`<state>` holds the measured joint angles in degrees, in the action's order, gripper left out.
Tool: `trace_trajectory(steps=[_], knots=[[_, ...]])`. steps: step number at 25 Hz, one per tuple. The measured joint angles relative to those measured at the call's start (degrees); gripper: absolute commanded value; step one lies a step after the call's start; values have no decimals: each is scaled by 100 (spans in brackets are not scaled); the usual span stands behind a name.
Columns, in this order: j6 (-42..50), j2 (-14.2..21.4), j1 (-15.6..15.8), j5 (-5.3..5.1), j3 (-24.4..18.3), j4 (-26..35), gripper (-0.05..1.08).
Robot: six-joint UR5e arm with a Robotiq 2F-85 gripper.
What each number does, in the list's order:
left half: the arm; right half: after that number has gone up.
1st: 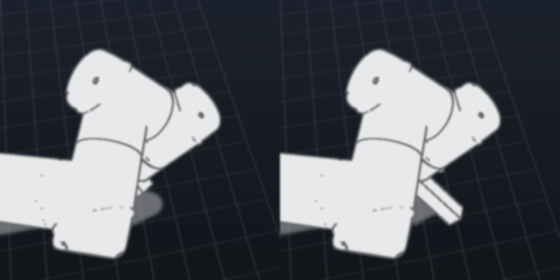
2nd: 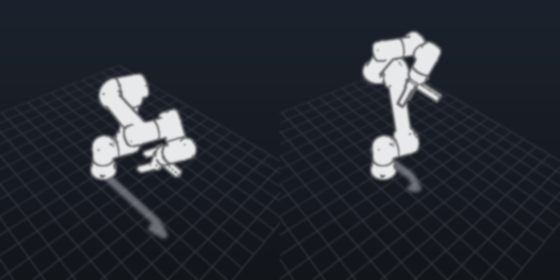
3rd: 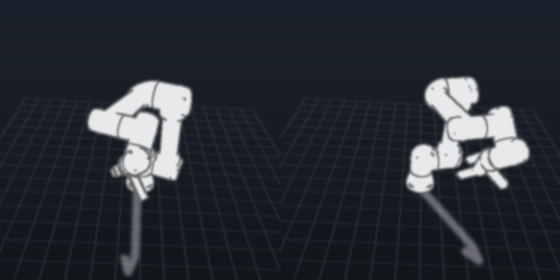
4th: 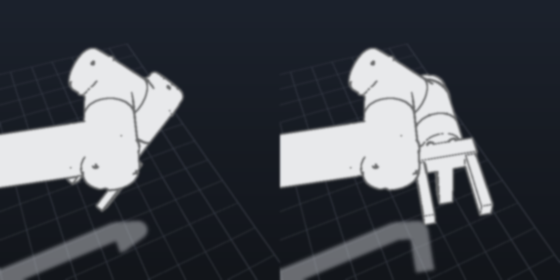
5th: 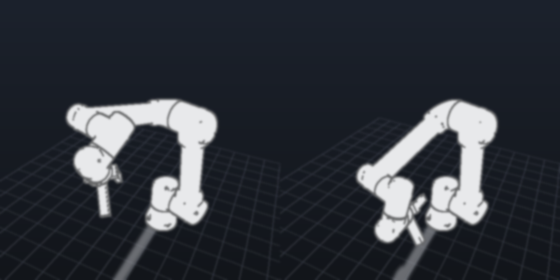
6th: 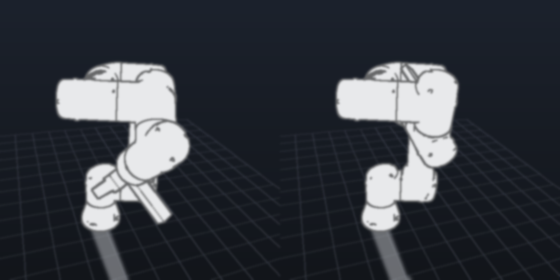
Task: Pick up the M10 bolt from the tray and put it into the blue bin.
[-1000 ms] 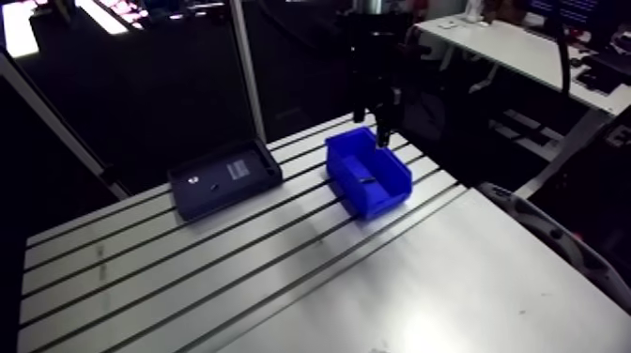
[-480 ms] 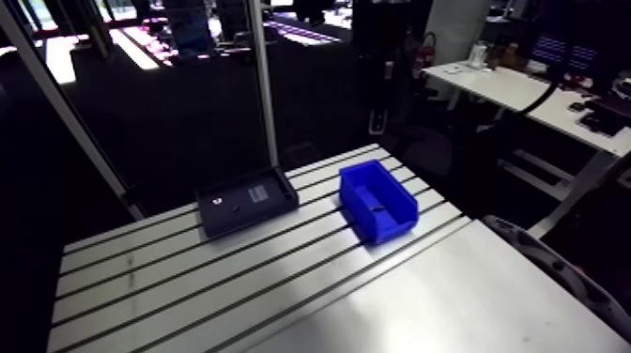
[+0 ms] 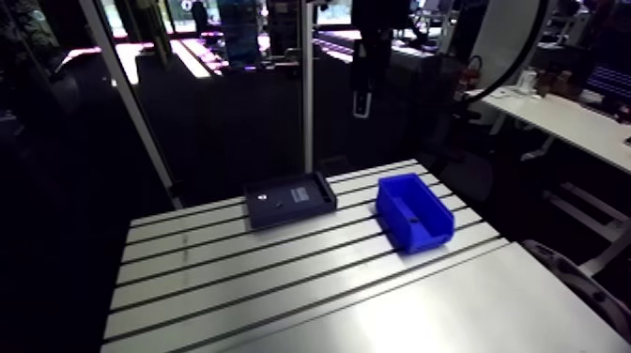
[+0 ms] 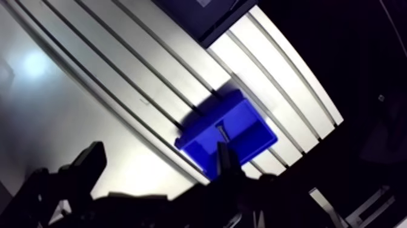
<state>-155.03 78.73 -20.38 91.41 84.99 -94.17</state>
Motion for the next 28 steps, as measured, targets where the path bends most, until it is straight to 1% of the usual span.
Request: trace_trajectory(steps=[14,17,19,23,25,28], knots=[[3229,290,1094,-62,-373,335,1],[4152,321,1318,-73,-551,468,1],[4898,315,1441,-74,-747,612,1],[6318,278,1571,-54,-1215,980,1],[6636,272,1581,-29,-1342,1113,1],[6819,269,1581,19,-1427,1272,1]])
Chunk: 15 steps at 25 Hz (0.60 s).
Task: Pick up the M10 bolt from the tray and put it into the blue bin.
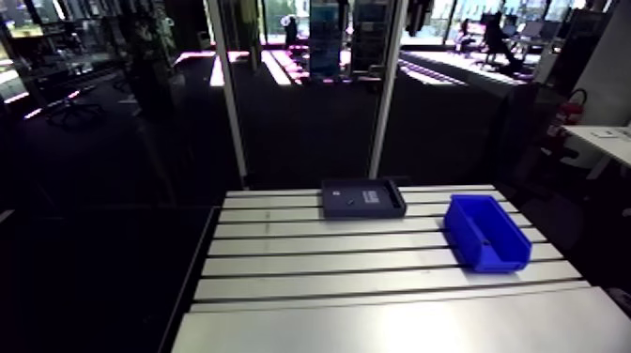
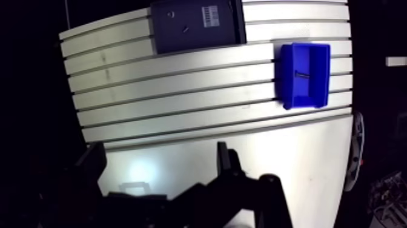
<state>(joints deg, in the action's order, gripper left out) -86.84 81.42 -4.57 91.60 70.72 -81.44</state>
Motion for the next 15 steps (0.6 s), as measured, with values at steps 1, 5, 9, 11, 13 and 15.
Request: trace_trajectory(steps=[1,5,9,11,13,15], knots=[[36,0,0,24,-16,57,1],[78,4,0,93,-44,186,1],[69,4,0,118,-45,219,1],[64,1,0,125,-47,220,1],[61,-6,2,130,-49,218,1],[60,-17,5,132,-46,212,1]])
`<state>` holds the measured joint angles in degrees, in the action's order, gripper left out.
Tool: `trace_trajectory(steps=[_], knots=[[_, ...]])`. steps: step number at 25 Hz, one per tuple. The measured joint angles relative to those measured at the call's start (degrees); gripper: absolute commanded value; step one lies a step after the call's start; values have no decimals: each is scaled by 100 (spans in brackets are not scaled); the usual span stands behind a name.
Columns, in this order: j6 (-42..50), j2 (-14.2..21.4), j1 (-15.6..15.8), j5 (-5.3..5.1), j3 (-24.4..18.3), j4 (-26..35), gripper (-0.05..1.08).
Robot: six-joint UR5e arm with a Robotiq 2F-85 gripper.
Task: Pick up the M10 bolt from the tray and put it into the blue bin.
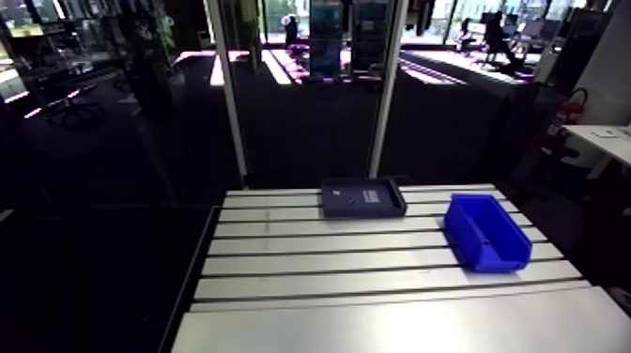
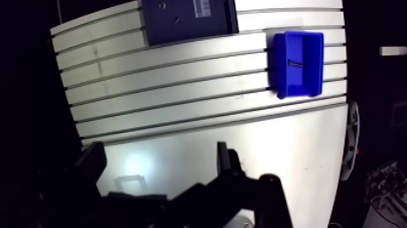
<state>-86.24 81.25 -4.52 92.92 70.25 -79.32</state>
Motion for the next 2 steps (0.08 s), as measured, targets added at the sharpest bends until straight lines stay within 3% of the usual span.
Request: trace_trajectory(steps=[2], knots=[[-1,-16,2,2,1,-8,1]])
